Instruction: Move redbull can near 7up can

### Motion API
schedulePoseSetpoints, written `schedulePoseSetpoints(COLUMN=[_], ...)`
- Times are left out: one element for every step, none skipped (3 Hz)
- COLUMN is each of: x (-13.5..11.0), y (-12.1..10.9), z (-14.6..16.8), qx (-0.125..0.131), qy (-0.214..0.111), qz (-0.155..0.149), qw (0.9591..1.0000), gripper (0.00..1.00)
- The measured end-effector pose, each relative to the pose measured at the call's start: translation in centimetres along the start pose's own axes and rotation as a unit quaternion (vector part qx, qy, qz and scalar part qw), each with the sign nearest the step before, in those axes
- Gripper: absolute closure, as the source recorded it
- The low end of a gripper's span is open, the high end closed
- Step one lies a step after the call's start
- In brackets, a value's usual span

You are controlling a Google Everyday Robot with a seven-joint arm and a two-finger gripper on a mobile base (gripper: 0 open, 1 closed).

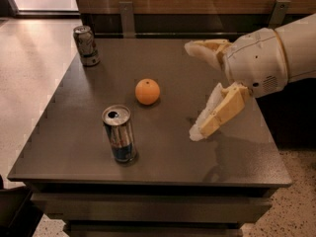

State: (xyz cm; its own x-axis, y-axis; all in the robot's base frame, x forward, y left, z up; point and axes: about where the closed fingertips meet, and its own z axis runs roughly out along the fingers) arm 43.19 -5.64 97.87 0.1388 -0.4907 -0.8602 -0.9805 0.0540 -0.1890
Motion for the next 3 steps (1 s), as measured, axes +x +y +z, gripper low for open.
schedulePoseSetpoints(x=[1.1,2.1,2.5], y=[-0.1,-0.1,0.0], z=[1.7,4.0,6.5], qx=[-0.007,-0.017,-0.028], qy=[-0.014,-0.032,-0.056], qz=[0.021,0.038,0.041], qw=[0.9997,0.9986,0.9972], gripper=[0.0,0.0,0.0])
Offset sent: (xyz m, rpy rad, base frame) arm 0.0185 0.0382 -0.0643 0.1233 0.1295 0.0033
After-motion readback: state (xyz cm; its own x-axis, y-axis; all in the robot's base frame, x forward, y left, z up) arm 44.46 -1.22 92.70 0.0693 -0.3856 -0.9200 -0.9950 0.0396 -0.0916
